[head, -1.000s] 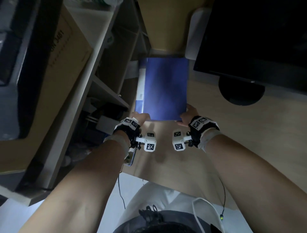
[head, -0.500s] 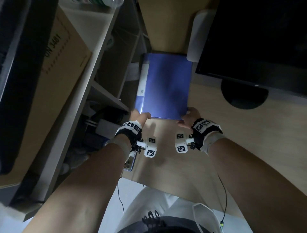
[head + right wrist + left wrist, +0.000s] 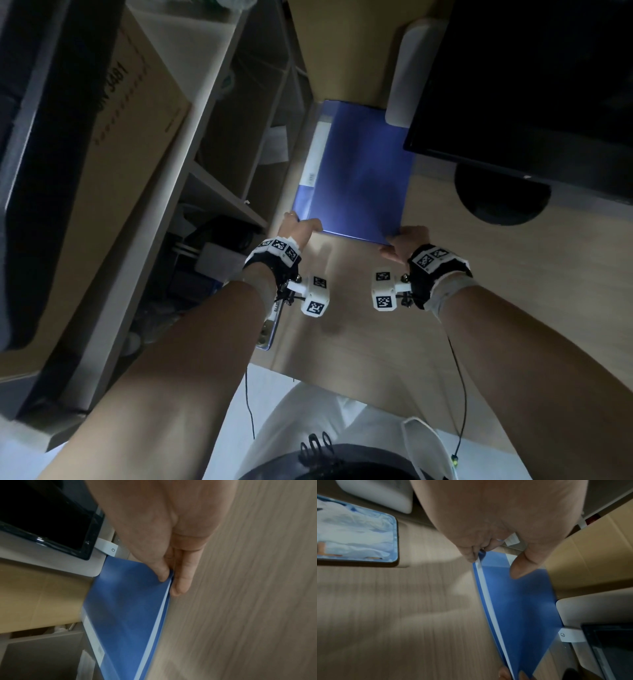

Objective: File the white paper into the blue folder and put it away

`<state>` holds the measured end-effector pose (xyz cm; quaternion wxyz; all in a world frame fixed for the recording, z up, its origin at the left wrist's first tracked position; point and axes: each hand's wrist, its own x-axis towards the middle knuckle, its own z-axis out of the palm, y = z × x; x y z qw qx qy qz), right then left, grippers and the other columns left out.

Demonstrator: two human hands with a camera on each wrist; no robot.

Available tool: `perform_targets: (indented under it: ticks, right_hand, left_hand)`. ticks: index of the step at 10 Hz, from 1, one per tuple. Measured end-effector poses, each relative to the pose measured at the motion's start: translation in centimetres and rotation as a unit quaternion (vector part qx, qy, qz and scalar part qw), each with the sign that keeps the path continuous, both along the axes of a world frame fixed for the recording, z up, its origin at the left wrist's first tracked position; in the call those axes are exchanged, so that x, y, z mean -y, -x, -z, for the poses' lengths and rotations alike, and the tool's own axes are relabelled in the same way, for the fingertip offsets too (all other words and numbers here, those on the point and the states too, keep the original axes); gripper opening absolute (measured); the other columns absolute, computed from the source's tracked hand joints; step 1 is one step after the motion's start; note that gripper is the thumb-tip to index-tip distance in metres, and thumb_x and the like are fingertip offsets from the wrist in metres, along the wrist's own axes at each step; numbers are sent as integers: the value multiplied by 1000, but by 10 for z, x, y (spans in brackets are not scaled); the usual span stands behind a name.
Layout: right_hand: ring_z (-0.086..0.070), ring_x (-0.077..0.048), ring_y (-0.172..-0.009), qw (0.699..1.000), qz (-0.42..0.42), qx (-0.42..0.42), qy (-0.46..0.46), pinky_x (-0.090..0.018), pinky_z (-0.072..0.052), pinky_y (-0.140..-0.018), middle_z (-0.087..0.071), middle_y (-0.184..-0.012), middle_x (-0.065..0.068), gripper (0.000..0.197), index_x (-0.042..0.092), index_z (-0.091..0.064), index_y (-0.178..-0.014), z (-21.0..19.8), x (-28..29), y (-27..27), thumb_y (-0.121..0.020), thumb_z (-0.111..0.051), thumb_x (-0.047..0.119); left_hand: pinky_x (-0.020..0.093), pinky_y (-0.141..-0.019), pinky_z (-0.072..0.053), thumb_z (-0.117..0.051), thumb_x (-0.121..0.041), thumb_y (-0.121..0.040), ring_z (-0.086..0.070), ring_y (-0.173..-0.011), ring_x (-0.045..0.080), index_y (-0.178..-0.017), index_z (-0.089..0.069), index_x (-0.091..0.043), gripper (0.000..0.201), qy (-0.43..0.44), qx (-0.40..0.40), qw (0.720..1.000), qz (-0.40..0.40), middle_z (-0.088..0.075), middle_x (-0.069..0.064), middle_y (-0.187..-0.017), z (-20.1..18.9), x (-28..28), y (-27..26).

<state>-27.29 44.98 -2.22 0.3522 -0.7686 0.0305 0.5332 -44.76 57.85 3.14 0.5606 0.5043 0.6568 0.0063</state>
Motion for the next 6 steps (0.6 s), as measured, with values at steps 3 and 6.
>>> perform_targets:
  ticks: [3, 6]
  right_hand:
    - [-64, -26, -95, 1000, -8, 14, -21, -33, -59, -78, -57, -110, -10, 33, 9, -57, -123, 9, 3, -6, -92, -56, 1]
    - [-63, -25, -91, 993, -97, 66, 9, -40, -58, -84, -59, -88, -2, 20, 30, -49, -72, -7, 11, -8, -83, -63, 22]
  left_hand:
    - [26, -58, -37, -68, -27, -64, -55, -89, 28, -125, -52, 0, 68, 25, -25, 999, 18, -57, 11, -107, 6, -3, 3]
    - [38, -107, -39, -68, -23, -67, -49, -123, 28, -138, -42, -2, 79, -30, -31, 999, -33, -41, 12, -146, 13, 12, 1]
